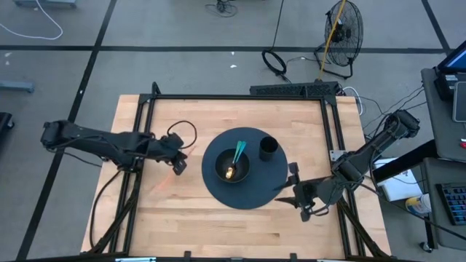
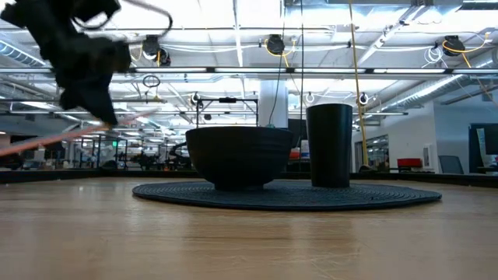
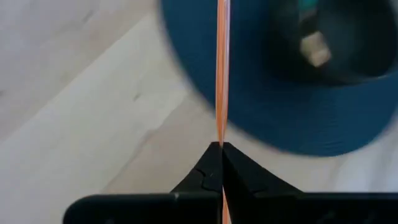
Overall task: Pick & Place Utensil
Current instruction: Put the orange straw into the black cup on the blue table placemat
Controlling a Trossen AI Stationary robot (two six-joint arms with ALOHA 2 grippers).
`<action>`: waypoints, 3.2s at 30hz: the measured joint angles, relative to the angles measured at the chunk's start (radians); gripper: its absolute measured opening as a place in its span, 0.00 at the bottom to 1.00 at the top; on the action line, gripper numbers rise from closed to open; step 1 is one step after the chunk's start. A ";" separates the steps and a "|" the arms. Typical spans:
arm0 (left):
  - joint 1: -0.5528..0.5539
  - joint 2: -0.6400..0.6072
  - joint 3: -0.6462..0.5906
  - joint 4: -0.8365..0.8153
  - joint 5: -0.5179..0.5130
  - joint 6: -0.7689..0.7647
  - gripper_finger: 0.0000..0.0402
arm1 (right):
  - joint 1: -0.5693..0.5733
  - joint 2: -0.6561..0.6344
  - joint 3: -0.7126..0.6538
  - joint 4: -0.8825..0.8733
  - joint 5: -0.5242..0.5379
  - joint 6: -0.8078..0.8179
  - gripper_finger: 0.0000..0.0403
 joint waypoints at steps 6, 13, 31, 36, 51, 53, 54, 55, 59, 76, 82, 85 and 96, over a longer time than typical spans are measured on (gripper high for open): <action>-0.130 -0.037 0.051 0.157 -0.074 0.067 0.00 | 0.000 0.000 0.000 0.034 0.102 0.000 0.33; -0.296 0.013 0.055 0.512 -0.160 0.278 0.00 | -0.017 0.027 0.000 0.182 0.130 0.000 0.33; -0.443 0.426 0.056 1.345 -0.183 0.650 0.00 | -0.185 0.275 0.000 0.720 0.020 -0.156 0.33; -0.442 0.487 0.056 1.449 -0.179 0.684 0.00 | -0.231 0.325 0.000 0.861 -0.149 -0.134 0.33; -0.439 0.501 0.056 1.515 -0.163 0.757 0.00 | -0.338 0.402 0.000 0.972 -0.306 -0.047 0.33; -0.439 0.501 0.056 1.516 -0.163 0.760 0.00 | -0.344 0.400 0.000 0.984 -0.321 -0.047 0.33; -0.439 0.501 0.056 1.516 -0.164 0.760 0.00 | -0.347 0.400 0.000 0.986 -0.325 -0.047 0.33; -0.439 0.501 0.056 1.516 -0.164 0.762 0.00 | -0.348 0.400 0.000 0.989 -0.327 -0.047 0.33; -0.422 0.511 0.056 1.531 -0.162 0.763 0.00 | -0.348 0.400 0.000 1.006 -0.332 -0.049 0.33; -0.329 0.655 0.222 1.447 -0.048 0.767 0.00 | -0.348 0.401 0.000 0.963 -0.379 -0.044 0.33; -0.317 0.688 0.241 1.432 -0.033 0.759 0.00 | -0.342 0.401 0.000 0.953 -0.377 -0.046 0.30; -0.318 0.688 0.241 1.417 -0.032 0.759 0.00 | -0.341 0.401 0.000 0.954 -0.377 -0.057 0.27; -0.322 0.688 0.241 1.375 -0.034 0.757 0.00 | -0.340 0.401 0.000 0.953 -0.378 -0.061 0.18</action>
